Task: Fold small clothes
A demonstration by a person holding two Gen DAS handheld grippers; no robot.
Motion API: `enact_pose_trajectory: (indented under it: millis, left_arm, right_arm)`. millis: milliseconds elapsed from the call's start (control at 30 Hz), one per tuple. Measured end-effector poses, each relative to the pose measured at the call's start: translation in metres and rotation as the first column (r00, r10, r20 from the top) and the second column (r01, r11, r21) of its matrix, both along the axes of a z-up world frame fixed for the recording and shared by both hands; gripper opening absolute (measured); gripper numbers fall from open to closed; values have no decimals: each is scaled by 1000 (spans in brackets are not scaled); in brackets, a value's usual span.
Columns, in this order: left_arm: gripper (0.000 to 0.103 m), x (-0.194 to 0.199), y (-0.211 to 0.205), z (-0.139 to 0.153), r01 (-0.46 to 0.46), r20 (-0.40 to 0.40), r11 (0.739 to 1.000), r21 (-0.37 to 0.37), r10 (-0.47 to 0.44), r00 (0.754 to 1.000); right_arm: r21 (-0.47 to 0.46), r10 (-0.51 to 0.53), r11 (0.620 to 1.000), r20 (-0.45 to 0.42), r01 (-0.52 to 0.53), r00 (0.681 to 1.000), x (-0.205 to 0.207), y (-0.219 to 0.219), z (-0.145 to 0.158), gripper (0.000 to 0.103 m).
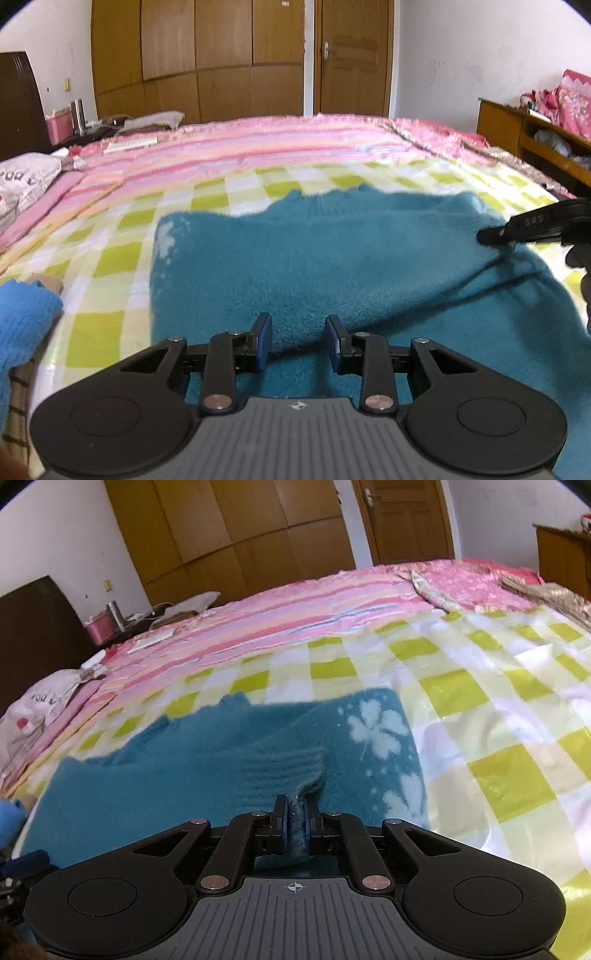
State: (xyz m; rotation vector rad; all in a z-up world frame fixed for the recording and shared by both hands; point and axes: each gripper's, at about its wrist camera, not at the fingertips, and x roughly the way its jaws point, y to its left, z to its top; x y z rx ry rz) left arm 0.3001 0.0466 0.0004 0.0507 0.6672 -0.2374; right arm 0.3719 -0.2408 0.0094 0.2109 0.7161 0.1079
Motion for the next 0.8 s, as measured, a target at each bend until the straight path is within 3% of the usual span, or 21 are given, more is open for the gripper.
enact_pose_trajectory:
  millis: [133, 300, 467, 600, 733, 800]
  left_arm:
    - [38, 0, 2, 2, 5, -12, 1000, 0, -5, 1000]
    - [38, 1, 6, 15, -6, 11, 1000, -29, 6, 1000]
    - [38, 11, 4, 19, -44, 11, 999, -24, 45, 999]
    - [38, 22, 2, 12, -81, -21, 997, 15, 81, 996]
    - [38, 32, 4, 3, -100, -62, 995, 27, 101, 993]
    - [38, 32, 3, 3, -97, -63, 995, 31, 98, 993]
  right_arm:
    - [-34, 0, 999, 20, 0, 1000, -1, 3, 9, 14]
    - [-119, 5, 993, 107, 8, 994, -16, 12, 29, 14]
    - [-149, 81, 987, 164, -57, 983, -26, 36, 38, 14]
    - [-185, 144, 975, 124, -120, 982, -19, 58, 27, 14]
    - [-180, 112, 978, 38, -104, 993, -5, 58, 5, 14]
    - [-164, 111, 981, 40, -103, 993, -7, 55, 1, 14]
